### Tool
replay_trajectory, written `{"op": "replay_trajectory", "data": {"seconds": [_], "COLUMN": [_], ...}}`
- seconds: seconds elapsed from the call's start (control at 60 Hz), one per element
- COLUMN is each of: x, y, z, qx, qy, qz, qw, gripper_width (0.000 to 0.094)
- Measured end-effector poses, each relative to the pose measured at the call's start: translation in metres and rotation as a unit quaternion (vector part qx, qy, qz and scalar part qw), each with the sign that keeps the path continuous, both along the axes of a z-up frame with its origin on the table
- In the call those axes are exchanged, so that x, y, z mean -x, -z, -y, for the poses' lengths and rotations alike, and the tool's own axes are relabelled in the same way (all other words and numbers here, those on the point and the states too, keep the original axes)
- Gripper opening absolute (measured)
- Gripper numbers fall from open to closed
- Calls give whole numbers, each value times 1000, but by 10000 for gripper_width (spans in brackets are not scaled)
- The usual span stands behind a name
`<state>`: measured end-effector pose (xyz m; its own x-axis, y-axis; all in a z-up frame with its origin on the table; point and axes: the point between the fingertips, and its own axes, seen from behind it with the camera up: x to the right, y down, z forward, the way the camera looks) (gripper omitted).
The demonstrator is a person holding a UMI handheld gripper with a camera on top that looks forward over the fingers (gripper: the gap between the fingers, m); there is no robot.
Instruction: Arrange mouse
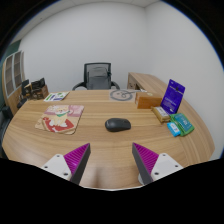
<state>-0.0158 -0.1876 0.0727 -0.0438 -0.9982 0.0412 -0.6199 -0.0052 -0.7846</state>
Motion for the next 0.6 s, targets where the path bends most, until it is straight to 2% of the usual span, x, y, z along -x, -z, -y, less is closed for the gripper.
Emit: {"op": "replay_trajectory", "data": {"seconds": [0.3, 0.6], "x": [-79, -127], "y": [48, 79], "z": [3, 11], "qx": [9, 9], "qy": [15, 28], "qz": [-1, -15], "qw": [1000, 999], "gripper_width": [867, 866]}}
